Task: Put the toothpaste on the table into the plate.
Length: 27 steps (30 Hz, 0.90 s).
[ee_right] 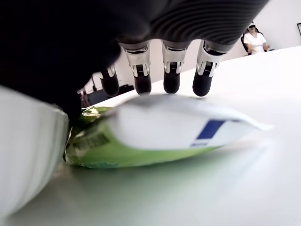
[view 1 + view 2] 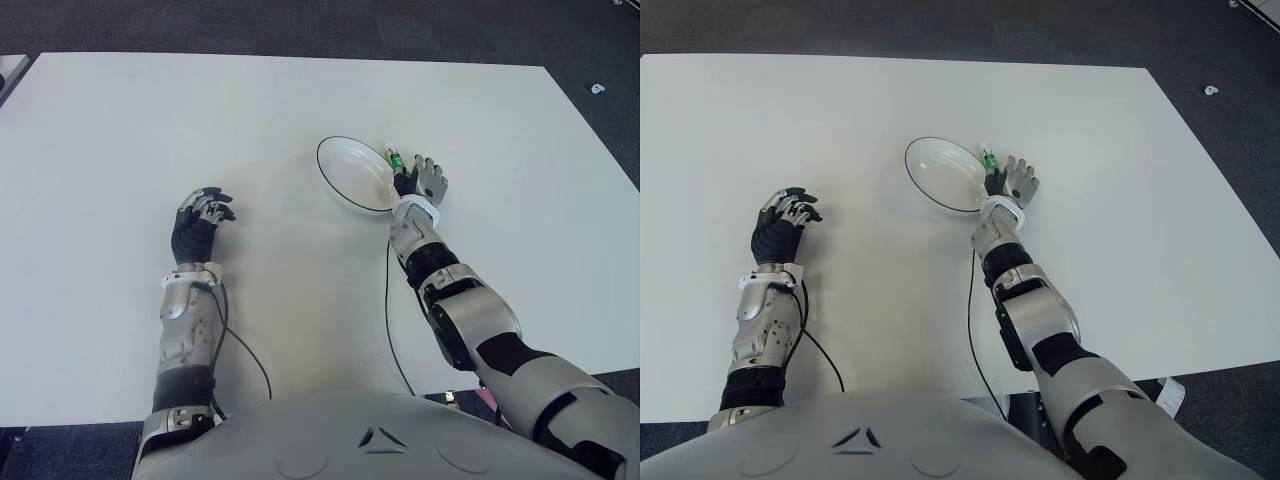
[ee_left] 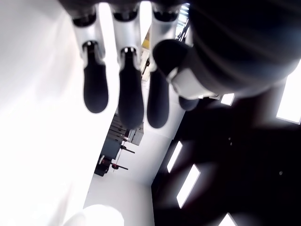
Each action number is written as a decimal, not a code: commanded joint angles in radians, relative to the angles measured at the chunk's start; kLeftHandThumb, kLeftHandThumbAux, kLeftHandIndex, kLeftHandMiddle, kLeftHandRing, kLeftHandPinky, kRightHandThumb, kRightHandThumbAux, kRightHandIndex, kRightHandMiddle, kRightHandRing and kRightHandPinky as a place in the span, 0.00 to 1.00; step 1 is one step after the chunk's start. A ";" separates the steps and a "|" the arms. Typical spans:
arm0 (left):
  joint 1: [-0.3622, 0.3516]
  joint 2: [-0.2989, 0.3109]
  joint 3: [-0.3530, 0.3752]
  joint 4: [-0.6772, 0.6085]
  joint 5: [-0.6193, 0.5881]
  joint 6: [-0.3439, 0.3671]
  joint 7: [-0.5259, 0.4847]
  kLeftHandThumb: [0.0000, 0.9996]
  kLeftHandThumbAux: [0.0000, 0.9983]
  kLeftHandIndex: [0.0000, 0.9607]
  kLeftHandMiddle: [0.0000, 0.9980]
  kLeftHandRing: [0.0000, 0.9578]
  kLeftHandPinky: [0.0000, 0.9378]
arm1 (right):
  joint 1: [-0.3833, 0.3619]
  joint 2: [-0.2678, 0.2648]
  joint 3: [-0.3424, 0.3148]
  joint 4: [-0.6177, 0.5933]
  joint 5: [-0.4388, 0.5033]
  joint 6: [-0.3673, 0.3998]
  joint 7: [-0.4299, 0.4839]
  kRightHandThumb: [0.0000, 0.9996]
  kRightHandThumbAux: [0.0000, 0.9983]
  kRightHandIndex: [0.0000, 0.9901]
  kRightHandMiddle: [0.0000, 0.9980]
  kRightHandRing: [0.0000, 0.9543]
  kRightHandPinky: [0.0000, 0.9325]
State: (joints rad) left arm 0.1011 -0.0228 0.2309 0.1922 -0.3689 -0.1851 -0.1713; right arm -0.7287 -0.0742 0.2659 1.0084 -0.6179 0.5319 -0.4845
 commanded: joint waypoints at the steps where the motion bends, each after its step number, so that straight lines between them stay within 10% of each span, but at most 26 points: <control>1: 0.078 -0.011 0.005 0.059 0.011 0.061 0.018 0.84 0.68 0.43 0.49 0.61 0.58 | 0.030 0.011 -0.001 0.068 0.039 -0.011 0.023 0.74 0.20 0.00 0.00 0.00 0.00; 27: 0.083 -0.010 -0.002 0.050 0.032 0.056 0.021 0.84 0.68 0.42 0.49 0.62 0.59 | -0.002 0.007 0.008 0.169 0.075 -0.082 0.014 0.71 0.19 0.00 0.00 0.00 0.00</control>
State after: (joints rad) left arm 0.1113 -0.0220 0.2268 0.1847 -0.3509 -0.1893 -0.1713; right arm -0.7843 -0.0837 0.2680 1.1327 -0.5672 0.4452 -0.5043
